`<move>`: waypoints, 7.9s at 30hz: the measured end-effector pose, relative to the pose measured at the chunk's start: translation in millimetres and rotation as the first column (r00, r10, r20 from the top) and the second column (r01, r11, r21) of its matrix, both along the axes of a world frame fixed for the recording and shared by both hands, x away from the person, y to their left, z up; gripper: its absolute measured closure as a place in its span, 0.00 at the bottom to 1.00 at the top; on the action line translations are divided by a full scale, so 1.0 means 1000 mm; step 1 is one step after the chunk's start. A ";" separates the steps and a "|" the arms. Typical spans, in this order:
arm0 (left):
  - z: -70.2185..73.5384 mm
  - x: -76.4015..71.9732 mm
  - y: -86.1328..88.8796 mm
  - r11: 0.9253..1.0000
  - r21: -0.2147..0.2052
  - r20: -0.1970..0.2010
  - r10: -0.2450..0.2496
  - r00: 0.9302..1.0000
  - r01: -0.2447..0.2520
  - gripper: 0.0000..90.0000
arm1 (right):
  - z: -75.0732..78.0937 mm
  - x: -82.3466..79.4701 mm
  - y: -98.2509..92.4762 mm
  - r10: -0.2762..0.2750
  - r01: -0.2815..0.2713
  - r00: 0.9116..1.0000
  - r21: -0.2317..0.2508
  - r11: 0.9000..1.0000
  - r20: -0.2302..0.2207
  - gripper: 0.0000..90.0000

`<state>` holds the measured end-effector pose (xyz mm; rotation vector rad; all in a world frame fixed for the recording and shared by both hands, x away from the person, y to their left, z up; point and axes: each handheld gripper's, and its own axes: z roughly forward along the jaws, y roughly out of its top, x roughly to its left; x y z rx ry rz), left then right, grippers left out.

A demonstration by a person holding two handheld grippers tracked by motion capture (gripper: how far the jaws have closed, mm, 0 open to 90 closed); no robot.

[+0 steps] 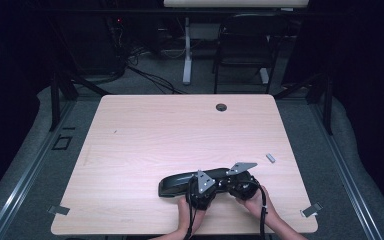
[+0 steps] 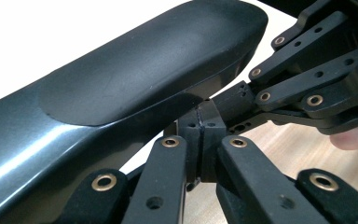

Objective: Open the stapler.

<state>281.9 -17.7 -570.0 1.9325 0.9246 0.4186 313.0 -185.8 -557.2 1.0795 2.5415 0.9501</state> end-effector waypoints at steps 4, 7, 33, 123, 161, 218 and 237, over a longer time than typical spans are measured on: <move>-0.004 0.000 -0.003 0.996 -0.070 -0.031 0.053 0.998 -0.055 1.00 | 0.000 0.000 0.000 -0.003 0.003 1.000 0.006 1.000 -0.004 1.00; -0.007 -0.001 -0.005 0.991 -0.107 -0.023 0.073 0.997 -0.075 1.00 | -0.001 -0.004 0.002 0.000 0.001 0.999 -0.026 1.000 0.044 1.00; -0.015 -0.002 -0.002 0.964 -0.245 -0.004 0.105 0.995 -0.102 1.00 | -0.003 -0.008 0.003 -0.020 0.024 0.995 -0.045 0.999 0.093 1.00; 0.033 0.000 0.028 0.934 -0.330 0.117 0.183 0.976 -0.135 1.00 | -0.007 0.001 -0.002 0.055 -0.058 0.994 0.032 0.998 0.089 1.00; 0.052 0.001 0.062 0.927 -0.345 0.146 0.208 0.967 -0.147 1.00 | -0.007 0.001 -0.002 0.060 -0.062 0.994 0.021 0.998 0.091 1.00; 0.062 -0.004 0.090 0.939 -0.282 0.258 0.274 0.927 -0.199 1.00 | -0.005 -0.001 0.000 0.053 -0.053 0.995 -0.005 0.999 0.089 1.00; 0.065 -0.004 0.101 0.937 -0.280 0.270 0.284 0.920 -0.207 1.00 | -0.005 0.000 0.001 0.050 -0.050 0.995 -0.002 0.999 0.084 1.00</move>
